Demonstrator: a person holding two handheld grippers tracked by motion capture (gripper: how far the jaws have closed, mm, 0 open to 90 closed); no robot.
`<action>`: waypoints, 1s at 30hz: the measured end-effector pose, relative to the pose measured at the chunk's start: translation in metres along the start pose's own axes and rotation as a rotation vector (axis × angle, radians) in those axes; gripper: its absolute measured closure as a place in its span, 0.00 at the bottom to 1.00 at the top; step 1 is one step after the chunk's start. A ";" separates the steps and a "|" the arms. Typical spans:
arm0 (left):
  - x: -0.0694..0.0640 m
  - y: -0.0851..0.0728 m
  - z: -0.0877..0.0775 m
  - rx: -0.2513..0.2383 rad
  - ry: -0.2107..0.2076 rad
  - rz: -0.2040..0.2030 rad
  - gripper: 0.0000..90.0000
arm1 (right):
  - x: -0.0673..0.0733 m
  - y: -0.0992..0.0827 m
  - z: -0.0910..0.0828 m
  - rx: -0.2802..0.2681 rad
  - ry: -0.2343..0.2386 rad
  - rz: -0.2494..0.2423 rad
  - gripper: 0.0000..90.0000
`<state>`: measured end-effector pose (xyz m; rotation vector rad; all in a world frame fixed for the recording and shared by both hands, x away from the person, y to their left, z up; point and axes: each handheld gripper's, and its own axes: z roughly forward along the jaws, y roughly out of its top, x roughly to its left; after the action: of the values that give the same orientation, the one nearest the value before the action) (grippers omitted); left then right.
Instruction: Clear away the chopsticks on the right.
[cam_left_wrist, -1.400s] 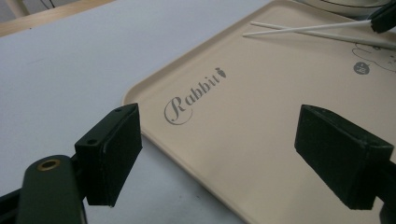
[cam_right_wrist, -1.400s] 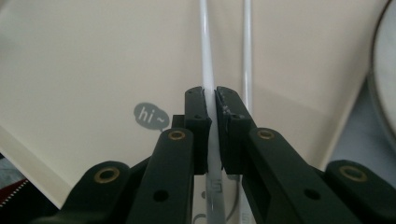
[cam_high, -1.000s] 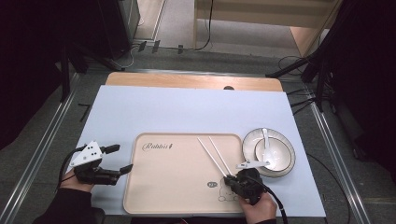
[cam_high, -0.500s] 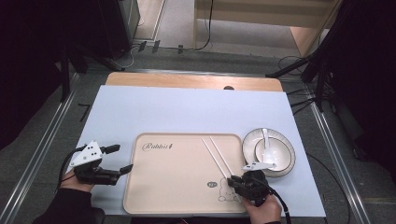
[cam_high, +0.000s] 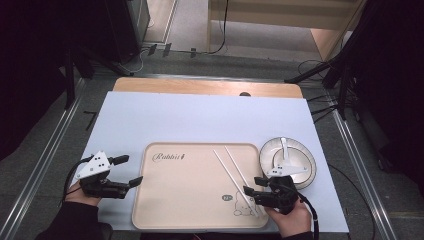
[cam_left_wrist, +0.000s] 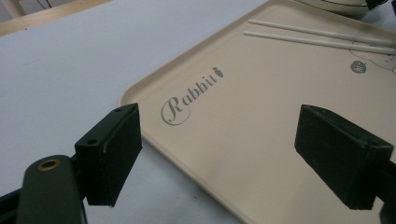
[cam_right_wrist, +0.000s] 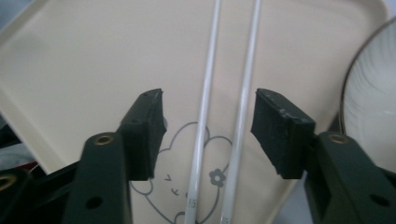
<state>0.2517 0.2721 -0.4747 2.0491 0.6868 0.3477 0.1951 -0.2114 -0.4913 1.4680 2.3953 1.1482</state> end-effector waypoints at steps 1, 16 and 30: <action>0.000 0.000 0.000 0.001 0.001 -0.001 0.17 | -0.001 0.003 0.000 0.003 0.025 -0.014 0.46; 0.001 -0.001 0.001 0.007 -0.002 -0.006 0.17 | -0.042 0.038 -0.024 -0.088 0.132 -0.208 0.35; 0.001 -0.001 0.000 0.007 -0.005 -0.002 0.17 | -0.084 0.035 -0.052 -0.205 0.094 -0.228 0.29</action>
<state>0.2526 0.2730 -0.4757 2.0553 0.6878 0.3395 0.2413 -0.2983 -0.4551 1.0718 2.3449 1.3830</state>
